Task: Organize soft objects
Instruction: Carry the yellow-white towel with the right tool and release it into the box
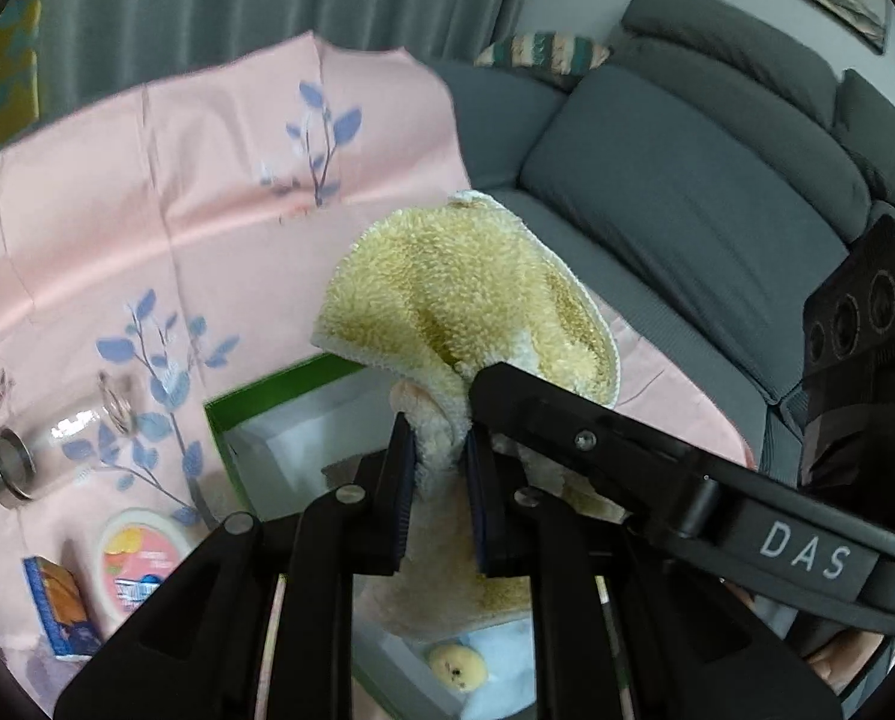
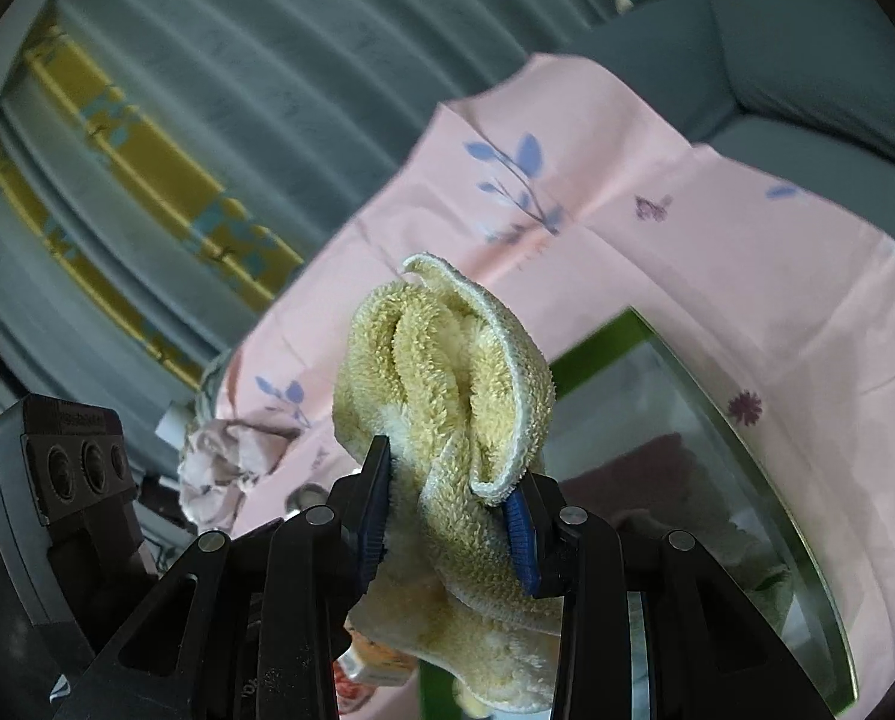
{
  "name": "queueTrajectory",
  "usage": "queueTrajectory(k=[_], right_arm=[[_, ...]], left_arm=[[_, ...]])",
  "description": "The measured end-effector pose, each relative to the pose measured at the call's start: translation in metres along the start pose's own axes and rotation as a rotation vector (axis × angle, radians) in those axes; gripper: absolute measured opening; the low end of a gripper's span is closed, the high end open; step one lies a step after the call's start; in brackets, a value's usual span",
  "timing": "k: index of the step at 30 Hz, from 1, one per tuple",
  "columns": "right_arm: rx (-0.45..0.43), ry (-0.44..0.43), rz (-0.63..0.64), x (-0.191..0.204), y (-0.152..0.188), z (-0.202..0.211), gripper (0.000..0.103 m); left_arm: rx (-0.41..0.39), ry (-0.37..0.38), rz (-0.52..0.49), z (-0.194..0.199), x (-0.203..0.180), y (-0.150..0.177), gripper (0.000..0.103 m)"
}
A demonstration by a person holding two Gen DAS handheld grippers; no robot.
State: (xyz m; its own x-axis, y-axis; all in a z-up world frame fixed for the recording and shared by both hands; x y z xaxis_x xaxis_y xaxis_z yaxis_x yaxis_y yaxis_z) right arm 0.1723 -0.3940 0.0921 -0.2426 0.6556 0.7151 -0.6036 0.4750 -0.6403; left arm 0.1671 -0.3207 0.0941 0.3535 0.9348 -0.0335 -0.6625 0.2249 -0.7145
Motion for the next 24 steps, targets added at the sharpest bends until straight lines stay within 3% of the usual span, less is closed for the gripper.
queueTrajectory(k=[18,24], right_arm=[[0.081,0.227,-0.159,-0.079,0.013,-0.016,0.037],[0.075,0.294,-0.149,-0.085,0.016,-0.012,0.037]], left_arm=[[0.192,-0.04,-0.019,-0.074,-0.016,0.028,0.014],[0.222,-0.035,-0.005,-0.079,-0.014,0.032,0.024]])
Point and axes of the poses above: each gripper's, at about its wrist camera, not at the fingertips, and z roughly against the way its jaws point, x to its left, y to its underside, the point moved 7 cm from there along -z, roughly the way its jaws point, and after that the axes turned 13 degrees about -y, right-handed, at the moved point
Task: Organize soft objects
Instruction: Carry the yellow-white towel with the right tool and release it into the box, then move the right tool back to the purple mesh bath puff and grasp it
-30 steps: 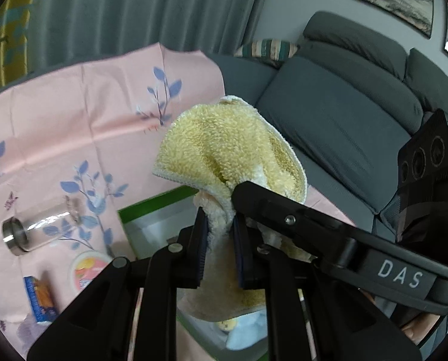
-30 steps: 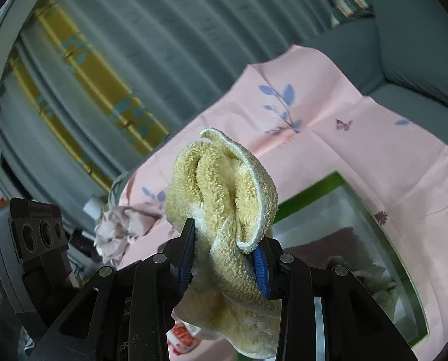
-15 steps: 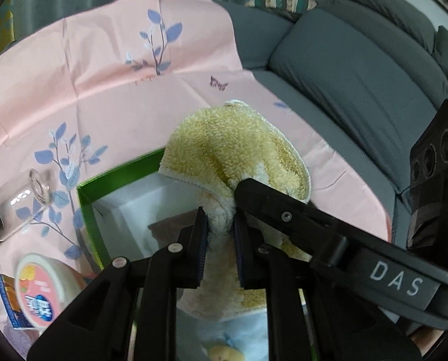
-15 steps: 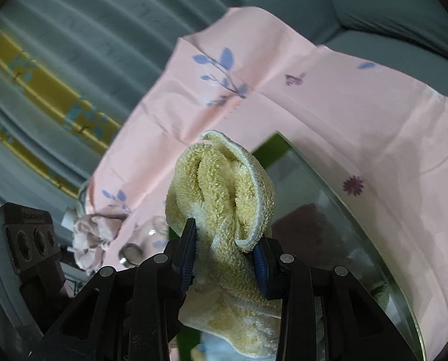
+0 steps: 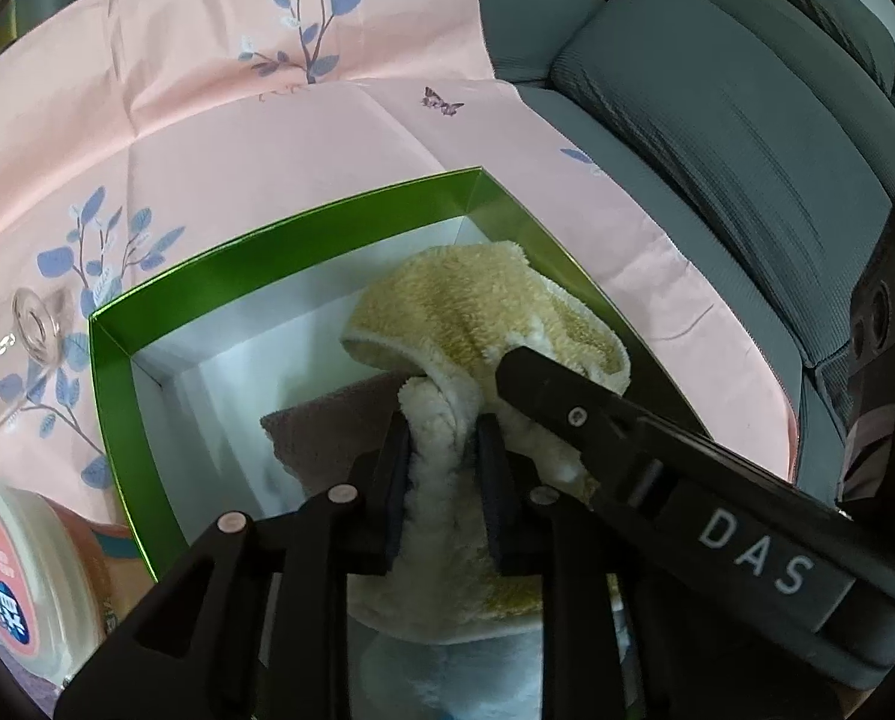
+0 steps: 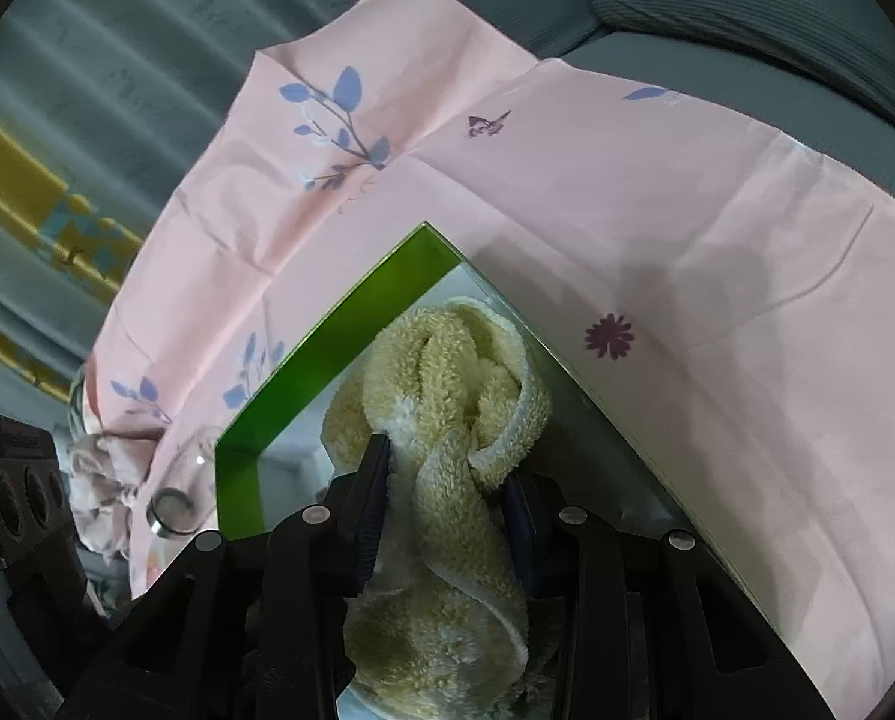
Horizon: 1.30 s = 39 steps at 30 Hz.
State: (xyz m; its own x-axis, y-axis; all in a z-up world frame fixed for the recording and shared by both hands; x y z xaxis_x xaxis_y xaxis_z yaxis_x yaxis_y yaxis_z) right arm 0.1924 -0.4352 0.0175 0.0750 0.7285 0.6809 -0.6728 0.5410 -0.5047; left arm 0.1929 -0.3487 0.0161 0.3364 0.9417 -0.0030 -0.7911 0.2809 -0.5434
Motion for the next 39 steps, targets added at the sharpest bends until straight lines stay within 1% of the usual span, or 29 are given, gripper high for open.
queueTrajectory(k=[2,3,6,8,9,10,11,12,15,18,21,23,24,26,29,32,33,34,36,39], right_arm=[[-0.004,0.001,0.0,0.0,0.0,0.004,0.037],[-0.011,0.003,0.003,0.0,-0.001,0.005,0.037],[-0.041,0.023,0.018,0.003,-0.002,0.014,0.044],[-0.06,0.026,0.033,0.008,-0.002,0.021,0.047],[-0.075,0.021,0.04,0.011,-0.003,0.026,0.052],[-0.088,0.014,0.046,0.014,-0.003,0.029,0.06],[-0.106,0.001,0.058,0.019,-0.003,0.034,0.063],[-0.116,-0.01,0.071,0.023,-0.003,0.037,0.067],[-0.121,-0.03,0.097,0.032,-0.001,0.041,0.067],[-0.126,-0.05,0.116,0.043,0.004,0.048,0.067],[-0.135,-0.085,0.182,0.062,0.013,0.058,0.067],[-0.152,-0.078,0.217,0.071,0.02,0.066,0.072],[-0.154,-0.075,0.229,0.075,0.024,0.068,0.076],[-0.152,-0.084,0.263,0.086,0.036,0.071,0.077],[-0.13,-0.124,0.309,0.099,0.058,0.071,0.077],[-0.102,-0.13,0.354,0.109,0.086,0.064,0.077],[-0.075,-0.13,0.363,0.112,0.098,0.058,0.077],[-0.055,-0.133,0.367,0.115,0.107,0.054,0.077],[-0.008,-0.152,0.381,0.123,0.127,0.046,0.077],[0.059,-0.193,0.405,0.138,0.154,0.034,0.077]], left_arm=[[-0.007,-0.009,-0.01,0.003,0.0,0.0,0.032],[-0.014,-0.011,-0.016,0.005,0.001,0.0,0.034],[-0.035,0.001,-0.007,0.016,0.007,-0.001,0.042],[-0.047,0.013,0.001,0.025,0.01,-0.001,0.056],[-0.059,0.016,0.006,0.032,0.013,-0.001,0.06],[-0.069,0.017,0.009,0.037,0.015,-0.001,0.065],[-0.084,0.017,0.011,0.044,0.018,-0.001,0.072],[-0.101,0.01,0.012,0.051,0.023,0.001,0.074],[-0.123,-0.005,0.03,0.066,0.038,0.008,0.075],[-0.132,0.018,0.07,0.088,0.057,0.019,0.075],[-0.174,0.028,0.111,0.117,0.079,0.034,0.077],[-0.196,0.026,0.135,0.132,0.091,0.045,0.08],[-0.213,0.025,0.162,0.142,0.102,0.054,0.081],[-0.228,0.009,0.202,0.153,0.12,0.067,0.082],[-0.249,-0.038,0.261,0.168,0.154,0.092,0.082],[-0.237,-0.089,0.34,0.172,0.193,0.128,0.083],[-0.222,-0.122,0.378,0.171,0.209,0.143,0.083],[-0.208,-0.14,0.4,0.169,0.22,0.154,0.083],[-0.17,-0.164,0.457,0.164,0.243,0.182,0.083],[-0.127,-0.186,0.53,0.159,0.267,0.217,0.083]])
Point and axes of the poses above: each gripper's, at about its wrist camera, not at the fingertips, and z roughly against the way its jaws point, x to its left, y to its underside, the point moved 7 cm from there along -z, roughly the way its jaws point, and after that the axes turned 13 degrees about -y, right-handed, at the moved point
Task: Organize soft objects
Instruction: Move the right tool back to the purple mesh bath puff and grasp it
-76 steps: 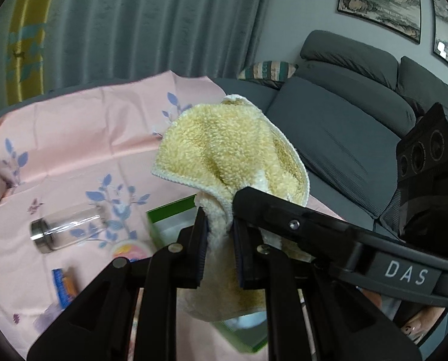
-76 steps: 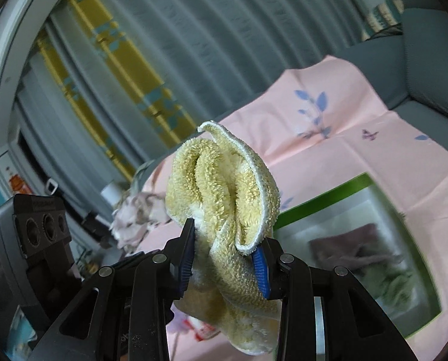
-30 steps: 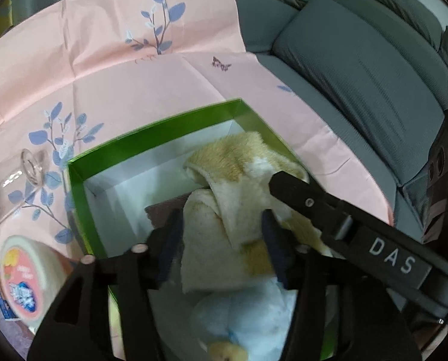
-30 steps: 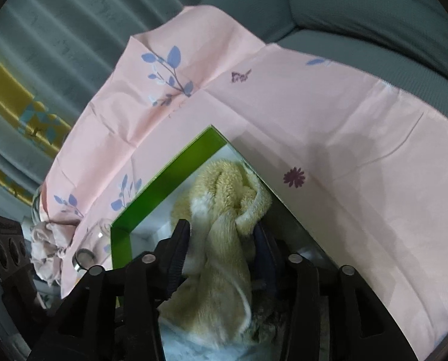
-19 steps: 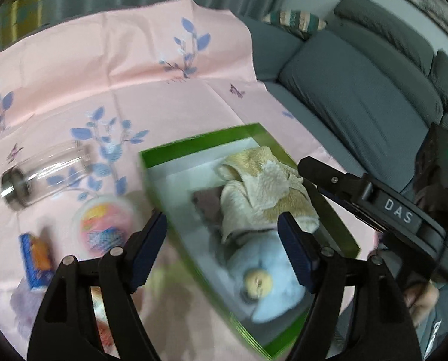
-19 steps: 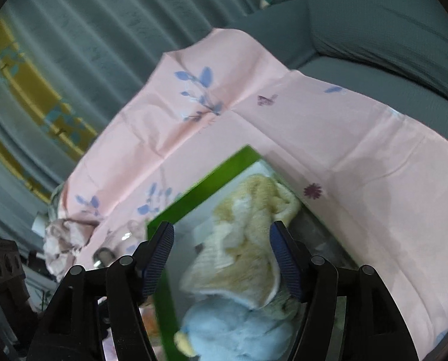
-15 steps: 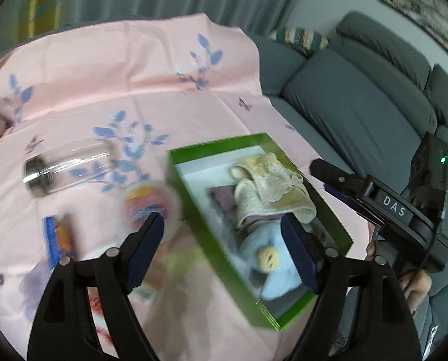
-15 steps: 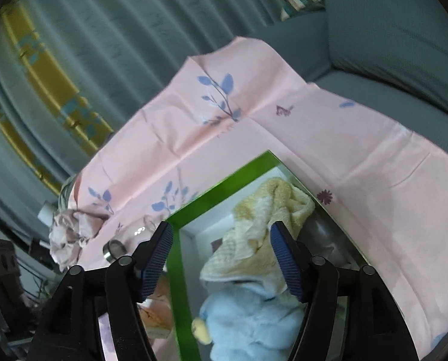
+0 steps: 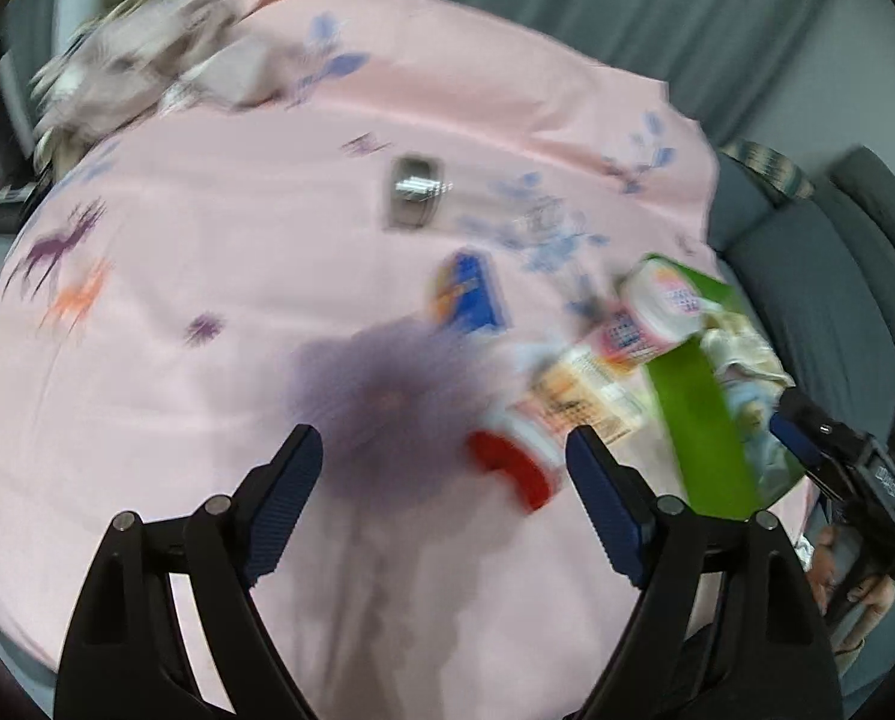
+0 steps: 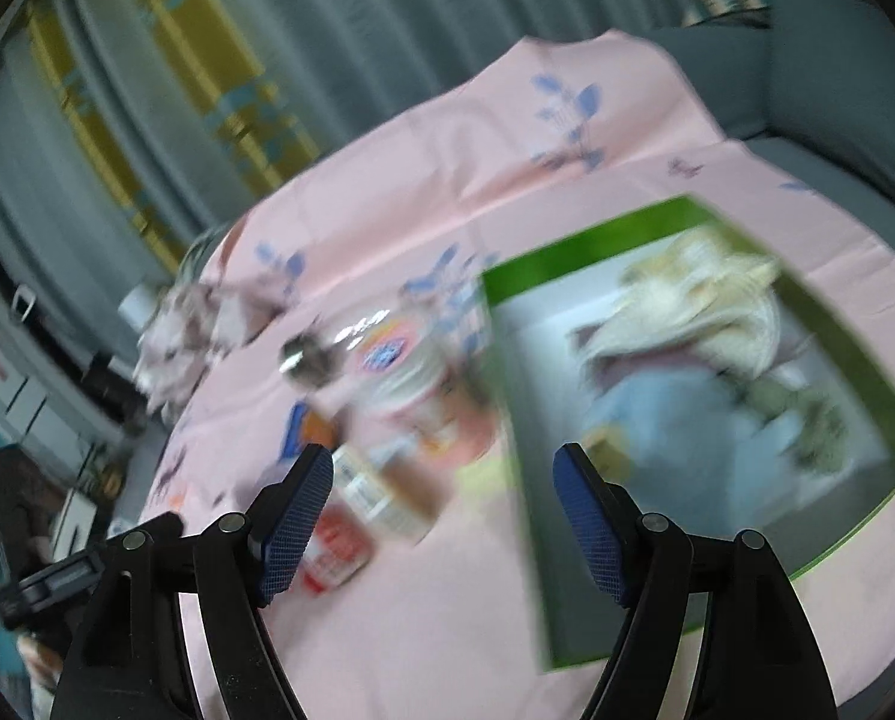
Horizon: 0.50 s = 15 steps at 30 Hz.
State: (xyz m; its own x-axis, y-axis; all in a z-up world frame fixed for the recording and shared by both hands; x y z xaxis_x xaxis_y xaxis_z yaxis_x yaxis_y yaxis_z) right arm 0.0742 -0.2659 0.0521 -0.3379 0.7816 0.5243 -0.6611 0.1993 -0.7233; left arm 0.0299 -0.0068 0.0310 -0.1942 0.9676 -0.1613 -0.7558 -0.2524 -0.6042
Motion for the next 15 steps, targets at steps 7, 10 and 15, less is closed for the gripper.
queueTrajectory(k=[7,10,15], right_arm=[[0.157,-0.07,0.036,0.051,0.025,-0.048,0.077],[0.235,-0.103,0.055,0.073,0.032,-0.076,0.077],[0.348,-0.087,0.091,0.101,0.042,-0.127,0.077]], left_arm=[[0.037,-0.05,0.07,-0.005,0.047,0.03,0.081],[0.027,-0.053,0.081,-0.004,0.055,0.033,0.081],[0.022,-0.037,0.084,-0.002,0.065,0.036,0.078]])
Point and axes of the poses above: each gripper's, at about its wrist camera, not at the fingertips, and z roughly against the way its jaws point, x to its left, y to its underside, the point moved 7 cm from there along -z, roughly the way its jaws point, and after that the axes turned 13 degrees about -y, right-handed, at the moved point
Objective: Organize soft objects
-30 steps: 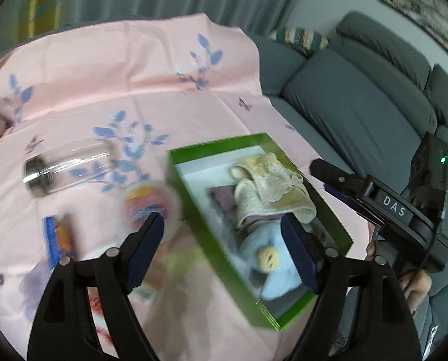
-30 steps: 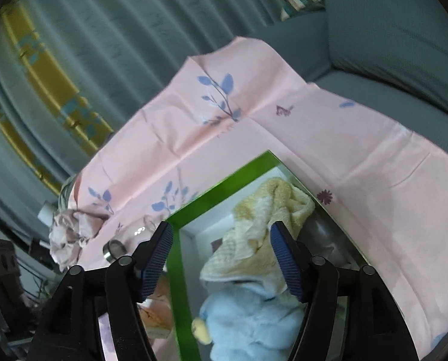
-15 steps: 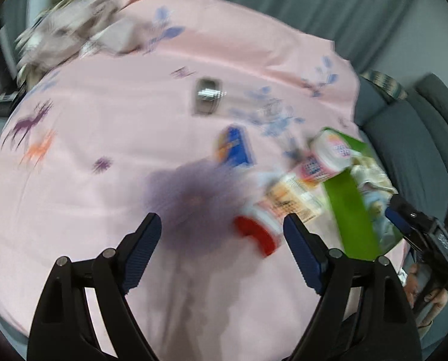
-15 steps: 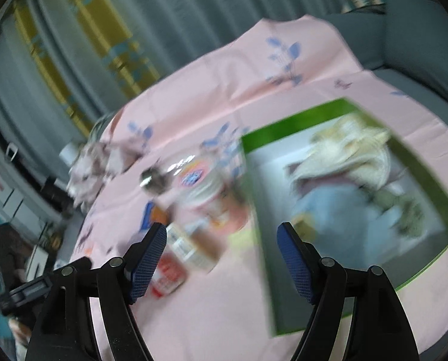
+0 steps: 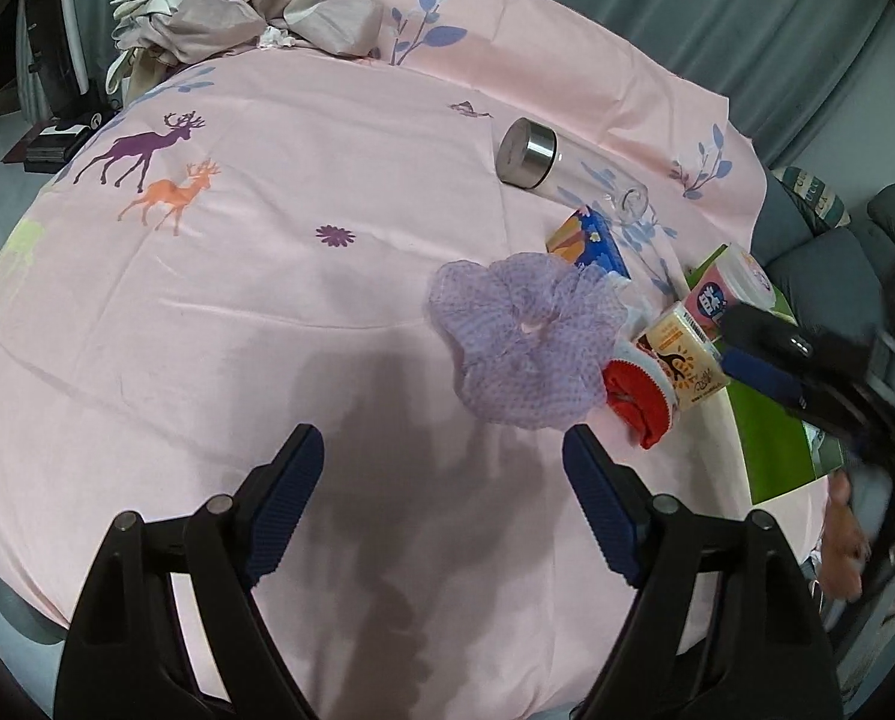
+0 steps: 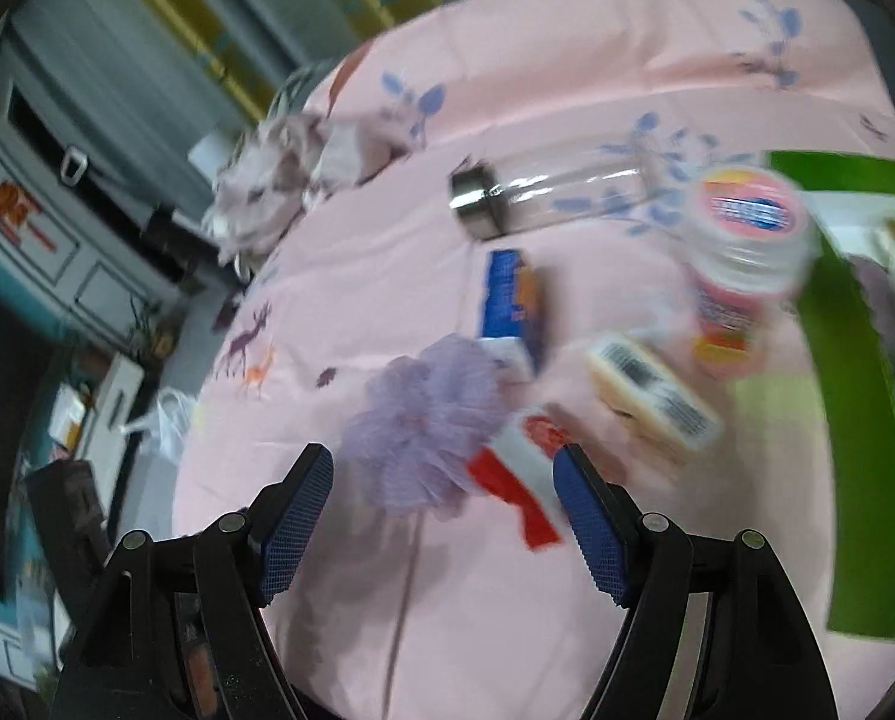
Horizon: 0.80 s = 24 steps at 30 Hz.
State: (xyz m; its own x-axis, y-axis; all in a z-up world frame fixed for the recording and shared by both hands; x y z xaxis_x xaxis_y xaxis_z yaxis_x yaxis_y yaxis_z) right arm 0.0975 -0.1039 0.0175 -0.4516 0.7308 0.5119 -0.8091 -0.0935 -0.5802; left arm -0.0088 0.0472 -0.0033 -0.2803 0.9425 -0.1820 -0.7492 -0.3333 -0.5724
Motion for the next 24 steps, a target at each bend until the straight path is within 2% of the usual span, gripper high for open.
queueTrajectory(k=[3,5,9,14,16,17,19,20,24], right_arm=[[0.051,0.054,0.007,0.002,-0.009,-0.03,0.077],[0.086,0.086,0.012,0.0,-0.011,-0.047,0.077],[0.131,0.158,0.0,-0.011,-0.01,-0.072,0.075],[0.135,0.17,-0.002,-0.015,-0.003,-0.083,0.062],[0.145,0.202,0.016,-0.016,-0.004,-0.088,0.041],[0.156,0.206,0.025,-0.017,-0.003,-0.092,0.037],[0.151,0.177,0.021,-0.014,-0.003,-0.097,0.018],[0.139,0.156,0.023,-0.011,-0.004,-0.096,0.015],[0.088,0.009,-0.028,0.006,-0.01,-0.085,0.013]], left_arm=[[0.01,0.005,0.01,0.001,0.008,0.001,0.072],[0.013,0.008,0.022,0.002,0.013,0.001,0.062],[0.02,0.012,0.039,0.005,0.024,0.004,0.055],[0.032,0.025,0.041,0.004,0.029,0.009,0.055],[0.036,0.027,0.048,0.004,0.032,0.009,0.055],[0.035,0.033,0.053,0.004,0.033,0.009,0.055],[0.033,0.04,0.058,0.005,0.033,0.009,0.055],[0.033,0.041,0.059,0.006,0.033,0.009,0.055],[0.038,0.054,0.077,0.007,0.036,0.009,0.055]])
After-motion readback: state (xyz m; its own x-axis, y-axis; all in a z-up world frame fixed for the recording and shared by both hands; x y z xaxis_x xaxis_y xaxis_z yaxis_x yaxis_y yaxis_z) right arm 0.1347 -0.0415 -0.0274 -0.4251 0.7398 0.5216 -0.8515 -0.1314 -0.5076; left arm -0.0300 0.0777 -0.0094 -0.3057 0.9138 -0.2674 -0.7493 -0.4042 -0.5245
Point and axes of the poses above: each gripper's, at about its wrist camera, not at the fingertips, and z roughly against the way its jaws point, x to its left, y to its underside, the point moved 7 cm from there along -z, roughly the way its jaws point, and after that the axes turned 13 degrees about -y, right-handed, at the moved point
